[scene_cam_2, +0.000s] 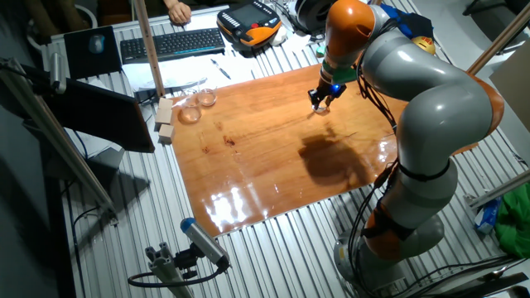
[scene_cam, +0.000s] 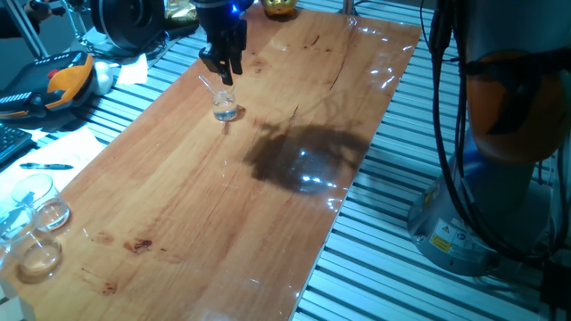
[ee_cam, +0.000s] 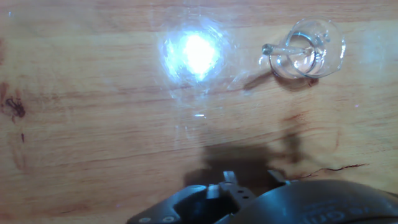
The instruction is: Stir the beaker with a glass rod
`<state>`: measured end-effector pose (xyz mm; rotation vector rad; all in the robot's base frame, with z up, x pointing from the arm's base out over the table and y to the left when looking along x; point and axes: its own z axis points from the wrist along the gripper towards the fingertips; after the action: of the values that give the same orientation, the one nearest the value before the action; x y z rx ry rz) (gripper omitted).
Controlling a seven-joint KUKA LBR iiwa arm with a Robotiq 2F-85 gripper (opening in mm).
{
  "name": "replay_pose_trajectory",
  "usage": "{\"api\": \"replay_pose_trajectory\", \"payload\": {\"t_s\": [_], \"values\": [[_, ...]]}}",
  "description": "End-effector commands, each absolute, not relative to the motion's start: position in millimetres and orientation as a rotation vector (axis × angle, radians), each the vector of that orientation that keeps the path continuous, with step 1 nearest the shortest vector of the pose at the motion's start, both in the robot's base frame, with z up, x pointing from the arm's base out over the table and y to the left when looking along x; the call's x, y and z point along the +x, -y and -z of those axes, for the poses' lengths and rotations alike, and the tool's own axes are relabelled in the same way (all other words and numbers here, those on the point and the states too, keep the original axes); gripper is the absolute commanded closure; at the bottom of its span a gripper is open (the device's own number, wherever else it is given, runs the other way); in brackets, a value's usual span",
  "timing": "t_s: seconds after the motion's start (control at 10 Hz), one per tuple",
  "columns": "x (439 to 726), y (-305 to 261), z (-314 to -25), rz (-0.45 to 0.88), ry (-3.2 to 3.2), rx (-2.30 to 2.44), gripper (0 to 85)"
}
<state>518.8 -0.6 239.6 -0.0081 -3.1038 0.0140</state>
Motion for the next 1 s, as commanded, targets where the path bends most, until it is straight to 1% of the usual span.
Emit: {"api": "replay_pose_trajectory", "payload": {"t_s": [0.0,0.4,0.7,0.9], "values": [[521.2,0.9,-240.5,-0.022,3.104,-0.014,85.0],[532.8,4.0,-237.8,-0.077,3.112,-0.024,85.0],[543.5,14.8,-237.7,-0.091,3.118,-0.024,85.0],[549.4,15.9,-234.0,-0.147,3.123,-0.034,85.0]]}}
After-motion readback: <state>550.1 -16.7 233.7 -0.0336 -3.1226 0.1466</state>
